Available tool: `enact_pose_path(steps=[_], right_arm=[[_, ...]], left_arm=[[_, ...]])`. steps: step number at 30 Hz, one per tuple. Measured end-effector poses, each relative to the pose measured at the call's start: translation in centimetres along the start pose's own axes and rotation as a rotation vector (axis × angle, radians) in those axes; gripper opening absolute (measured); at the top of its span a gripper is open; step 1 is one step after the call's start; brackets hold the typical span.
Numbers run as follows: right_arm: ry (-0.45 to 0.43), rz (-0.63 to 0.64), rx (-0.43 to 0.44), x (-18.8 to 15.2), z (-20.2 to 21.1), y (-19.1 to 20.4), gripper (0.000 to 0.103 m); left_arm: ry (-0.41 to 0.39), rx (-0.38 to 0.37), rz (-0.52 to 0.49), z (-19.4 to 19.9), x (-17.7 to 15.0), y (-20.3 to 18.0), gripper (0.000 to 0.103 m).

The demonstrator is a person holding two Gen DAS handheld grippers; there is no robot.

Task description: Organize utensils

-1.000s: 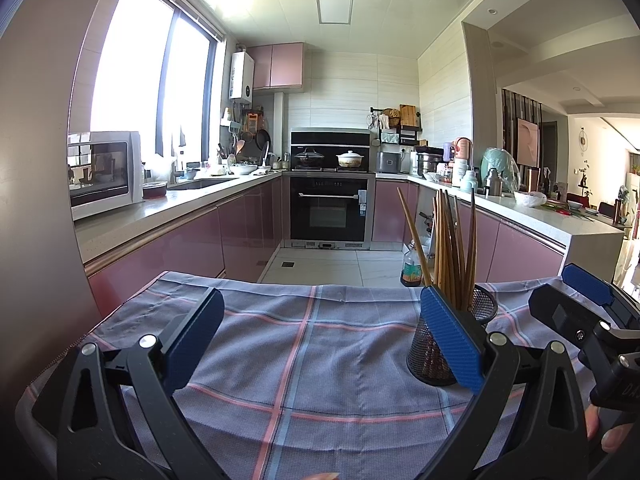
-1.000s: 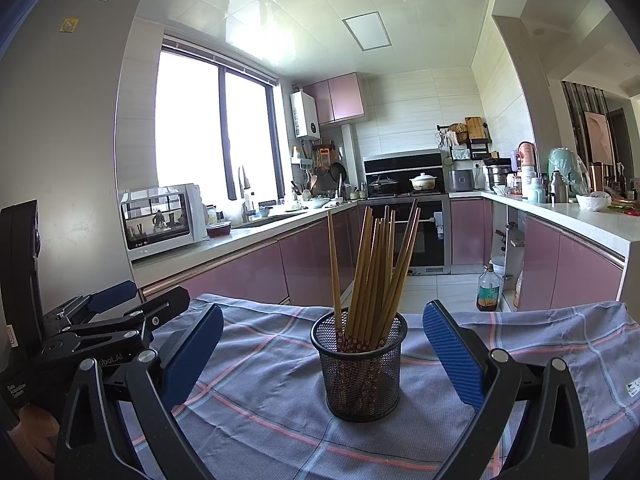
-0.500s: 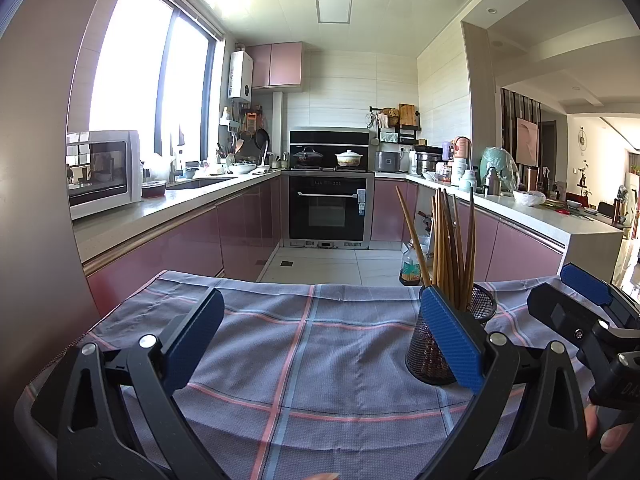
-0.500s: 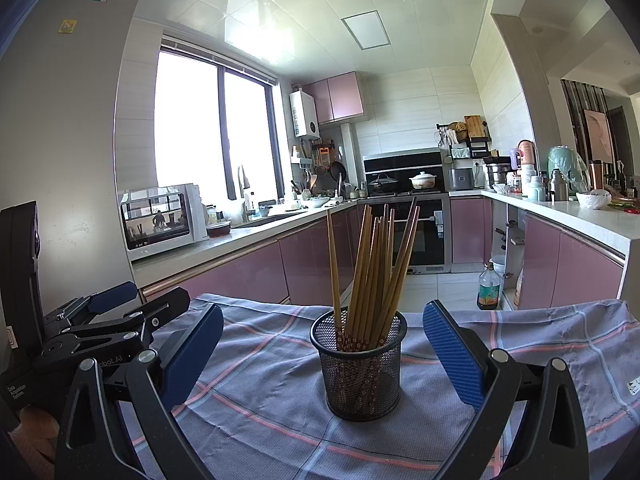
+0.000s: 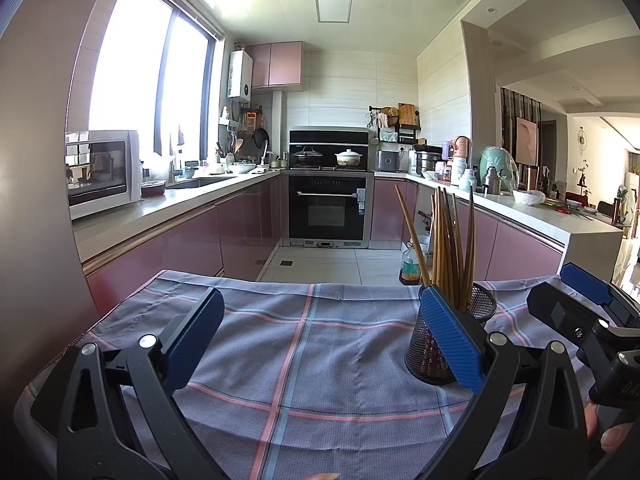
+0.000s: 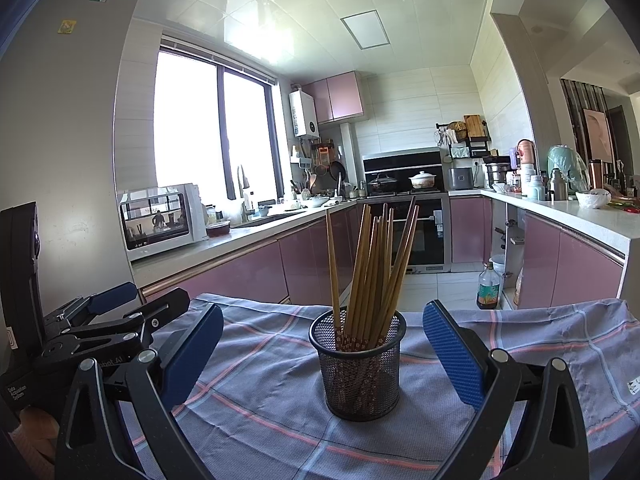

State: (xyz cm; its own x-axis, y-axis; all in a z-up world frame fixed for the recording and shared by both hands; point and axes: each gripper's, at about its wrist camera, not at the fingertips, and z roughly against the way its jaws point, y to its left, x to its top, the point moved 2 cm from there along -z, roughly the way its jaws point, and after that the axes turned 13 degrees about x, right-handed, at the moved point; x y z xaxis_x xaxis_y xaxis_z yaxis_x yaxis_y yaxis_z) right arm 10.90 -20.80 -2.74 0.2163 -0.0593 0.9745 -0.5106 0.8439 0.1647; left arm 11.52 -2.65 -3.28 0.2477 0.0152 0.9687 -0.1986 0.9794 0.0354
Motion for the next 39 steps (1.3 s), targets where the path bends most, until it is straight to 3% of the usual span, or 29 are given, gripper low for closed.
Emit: enact_pose_path(steps=[39], right_arm=[[0.000,-0.006,-0.002,-0.04,-0.22,0.03,0.097]], left_arm=[[0.004,-0.001,-0.005,-0.03,-0.29,-0.37,0.097]])
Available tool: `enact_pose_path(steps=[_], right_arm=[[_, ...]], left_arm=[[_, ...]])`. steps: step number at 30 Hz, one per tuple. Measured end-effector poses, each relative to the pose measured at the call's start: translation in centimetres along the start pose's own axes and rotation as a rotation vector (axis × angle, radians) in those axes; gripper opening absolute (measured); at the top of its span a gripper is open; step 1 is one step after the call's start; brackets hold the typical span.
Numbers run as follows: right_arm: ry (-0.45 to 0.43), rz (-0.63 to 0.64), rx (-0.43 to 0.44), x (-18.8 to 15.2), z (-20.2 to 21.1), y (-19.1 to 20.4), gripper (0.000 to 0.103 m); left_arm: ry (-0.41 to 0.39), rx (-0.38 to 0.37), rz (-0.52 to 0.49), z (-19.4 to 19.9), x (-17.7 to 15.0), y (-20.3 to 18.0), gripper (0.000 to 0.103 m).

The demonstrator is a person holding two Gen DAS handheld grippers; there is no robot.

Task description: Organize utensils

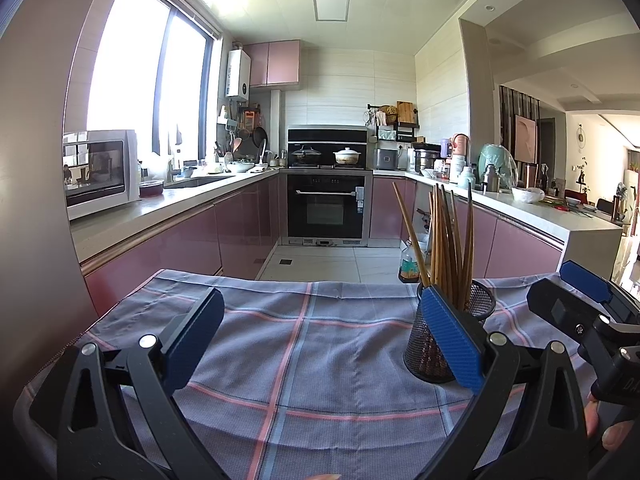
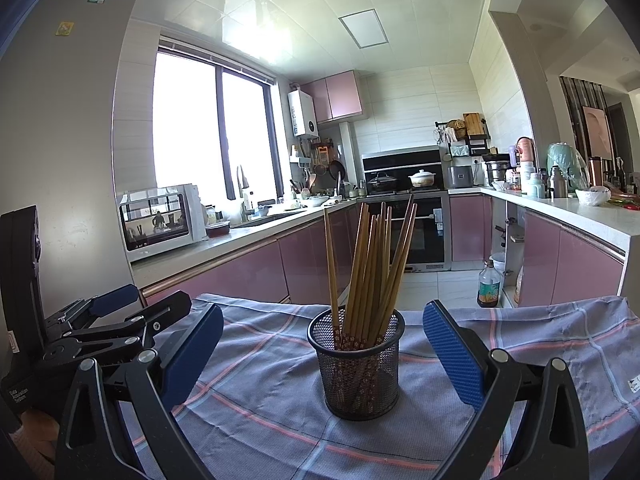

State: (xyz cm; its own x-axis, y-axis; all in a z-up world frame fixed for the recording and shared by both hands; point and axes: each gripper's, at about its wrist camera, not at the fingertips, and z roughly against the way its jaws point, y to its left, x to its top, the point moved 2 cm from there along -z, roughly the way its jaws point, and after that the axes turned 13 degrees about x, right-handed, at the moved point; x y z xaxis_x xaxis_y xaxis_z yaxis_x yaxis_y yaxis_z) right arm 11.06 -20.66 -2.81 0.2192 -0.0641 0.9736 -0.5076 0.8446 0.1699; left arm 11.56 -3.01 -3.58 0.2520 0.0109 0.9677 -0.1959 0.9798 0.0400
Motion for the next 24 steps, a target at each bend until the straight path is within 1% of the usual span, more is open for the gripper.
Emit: enact_pose_path(steps=[13,15,19,20,21,22,24], right_arm=[[0.009,-0.017,-0.002,-0.5,-0.4,0.0,0.097],[0.012,-0.014,-0.002,-0.5,-0.4,0.2,0.097],[0.032,-0.018,-0.013,-0.6,-0.3,-0.5,0.097],[0.054,-0.020,-0.032,-0.7,-0.3,-1.0,0.097],[0.085,-0.017,-0.072,-1.0,-0.3,-1.7,0.097],[0.119,-0.019,-0.114,-1.4,-0.3,-2.7,0.097],[0.213,-0.039,-0.217,-2.3,-0.5,-5.4,0.097]], left_arm=[[0.017,0.014,0.000,-0.2,-1.0,0.1,0.097],[0.016,0.018,-0.007,-0.3,-0.8,0.2,0.097],[0.057,0.012,-0.005,-0.9,-1.1,0.3,0.097],[0.071,0.010,-0.007,-1.3,-1.1,0.4,0.097],[0.094,0.004,-0.010,-1.7,-1.3,0.6,0.097],[0.118,0.002,-0.012,-2.2,-1.5,0.7,0.097],[0.168,0.017,-0.019,-3.4,-2.2,1.2,0.097]])
